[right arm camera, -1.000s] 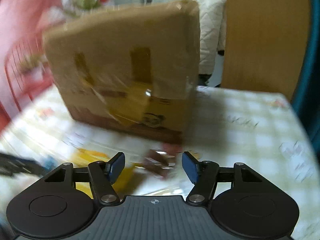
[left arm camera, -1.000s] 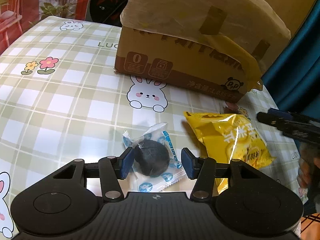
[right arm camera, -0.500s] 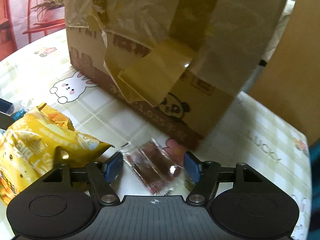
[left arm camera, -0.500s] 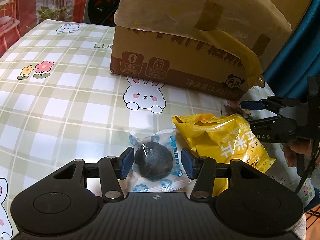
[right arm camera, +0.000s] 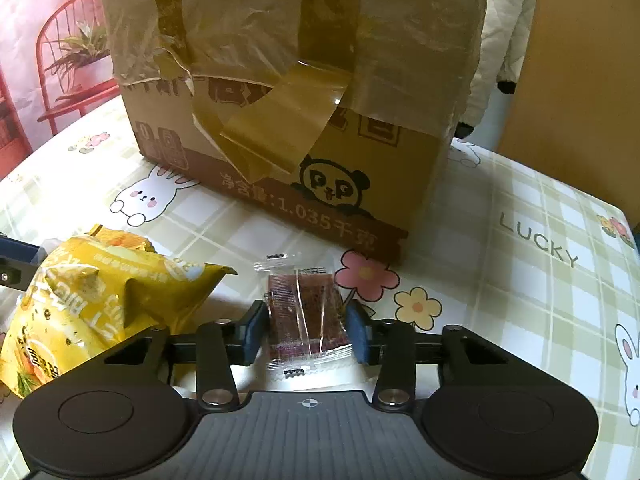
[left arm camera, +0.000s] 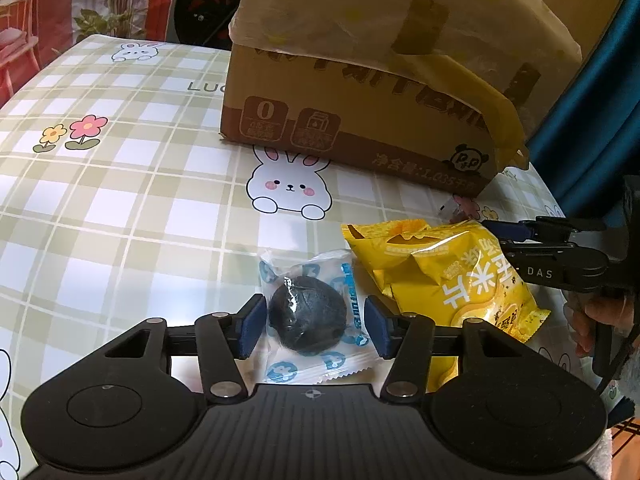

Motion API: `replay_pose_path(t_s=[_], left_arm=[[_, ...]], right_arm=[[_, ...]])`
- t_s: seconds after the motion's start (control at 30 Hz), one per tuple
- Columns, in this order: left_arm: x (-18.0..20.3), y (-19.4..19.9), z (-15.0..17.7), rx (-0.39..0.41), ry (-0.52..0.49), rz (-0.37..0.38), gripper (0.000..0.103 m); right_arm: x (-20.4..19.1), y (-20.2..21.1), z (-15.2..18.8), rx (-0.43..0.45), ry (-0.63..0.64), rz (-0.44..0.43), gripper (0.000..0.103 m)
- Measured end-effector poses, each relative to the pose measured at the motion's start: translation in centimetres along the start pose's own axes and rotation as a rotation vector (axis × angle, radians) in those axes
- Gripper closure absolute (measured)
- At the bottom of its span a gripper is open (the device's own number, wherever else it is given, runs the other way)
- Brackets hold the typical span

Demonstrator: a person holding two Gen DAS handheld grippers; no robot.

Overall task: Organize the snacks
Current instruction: 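Grasp the black round snack with the left tool while the right tool grasps the red jerky packet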

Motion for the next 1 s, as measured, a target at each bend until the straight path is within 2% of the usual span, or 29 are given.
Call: replay_pose_path(t_s=[0.3,0.5,0.57,0.6,0.67,0.83,1.0], left_arm=[[0.3,0.6,0.0,0.007,-0.018,0.005,0.042],[0.4,-0.5,0.2,-0.014,-0.057,-0.069,0.042],[0.4,-0.6,0.4,0.001,-0.070,-0.069,0.046],[0.4,-0.4,0.5,0.004,-0.074,-0.063,0.054],[0.2,0.1,0.4,0.013,-0.057,-0.056,0.056],[0.2,2.3,-0.3,0.083,-0.059,-0.063,0.057],[0.4,5.4,-2.3,0.187,-0.057,-0.069,0.057]], right_arm=[[0.4,2.8,0.5,0.093,-0.131,0.022,0.070],[0.9,5.2,1.3,0.144,-0.214,0.026,0.070],[0.8,5.6,1.5,0.159,-0.228,0.028,0.070],[0.8,6.0,1.5,0.167,-0.231,0.029,0.070],[0.9,6.7,1.5,0.186,-0.232,0.030,0.070],[0.8,8.7,0.8,0.244,-0.230,0.026,0.070],[0.4,11.0,-0.5,0.312,-0.221,0.018,0.070]])
Point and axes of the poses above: each gripper's, at about its wrist camera, not at the fingertips, and y roughly against the way its jaws point, x to its right, z to its underside, the point moved 4 cm from there along -y, roughly the way its jaws point
